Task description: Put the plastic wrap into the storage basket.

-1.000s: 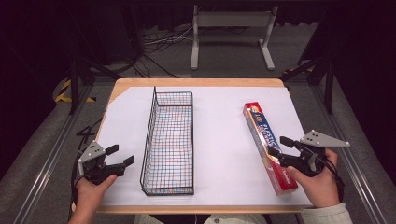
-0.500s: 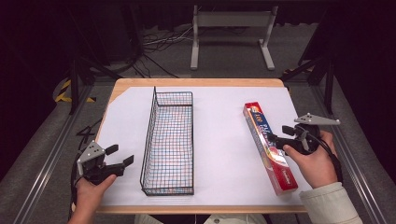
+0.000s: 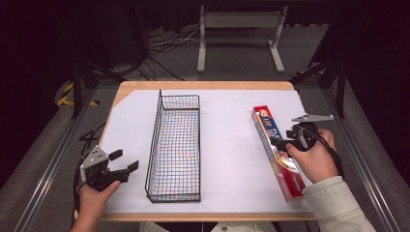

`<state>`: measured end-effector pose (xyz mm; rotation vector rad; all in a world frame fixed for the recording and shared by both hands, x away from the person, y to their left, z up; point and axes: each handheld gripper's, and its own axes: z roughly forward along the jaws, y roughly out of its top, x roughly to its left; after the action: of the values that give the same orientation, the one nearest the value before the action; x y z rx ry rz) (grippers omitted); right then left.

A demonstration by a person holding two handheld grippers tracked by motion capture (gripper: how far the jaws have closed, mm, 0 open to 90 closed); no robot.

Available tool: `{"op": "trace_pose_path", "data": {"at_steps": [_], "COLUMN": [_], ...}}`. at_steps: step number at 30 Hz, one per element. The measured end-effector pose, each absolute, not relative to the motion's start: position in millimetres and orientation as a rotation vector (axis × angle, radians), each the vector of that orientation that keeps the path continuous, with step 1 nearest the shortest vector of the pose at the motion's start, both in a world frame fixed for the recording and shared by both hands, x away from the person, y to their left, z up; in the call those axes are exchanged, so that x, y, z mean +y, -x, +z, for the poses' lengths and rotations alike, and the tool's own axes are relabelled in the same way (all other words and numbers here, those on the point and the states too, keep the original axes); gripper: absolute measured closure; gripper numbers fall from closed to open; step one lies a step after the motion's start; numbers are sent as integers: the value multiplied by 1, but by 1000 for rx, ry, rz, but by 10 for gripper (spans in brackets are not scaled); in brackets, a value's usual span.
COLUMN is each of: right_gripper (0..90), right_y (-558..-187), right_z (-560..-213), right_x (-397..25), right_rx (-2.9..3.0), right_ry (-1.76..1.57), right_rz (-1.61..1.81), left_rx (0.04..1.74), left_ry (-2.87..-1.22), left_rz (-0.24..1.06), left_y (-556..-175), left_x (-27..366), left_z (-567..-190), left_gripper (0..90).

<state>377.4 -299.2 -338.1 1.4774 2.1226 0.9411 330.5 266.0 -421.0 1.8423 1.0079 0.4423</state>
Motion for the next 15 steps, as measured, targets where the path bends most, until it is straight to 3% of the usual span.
{"op": "trace_pose_path", "data": {"at_steps": [6,15], "right_gripper": [222,183], "right_y": [-391,-407], "right_z": [-353,-376], "right_x": [-295,-293], "right_rx": [2132,2138], "right_ry": [-1562,-1639], "right_rz": [872,754], "left_rx": [1008,1011], "left_ry": [-1842,-1841], "left_rz": [445,441], "left_y": [-330,-329], "left_x": [266,266], "left_z": [-421,-421], "left_gripper": [214,214]}}
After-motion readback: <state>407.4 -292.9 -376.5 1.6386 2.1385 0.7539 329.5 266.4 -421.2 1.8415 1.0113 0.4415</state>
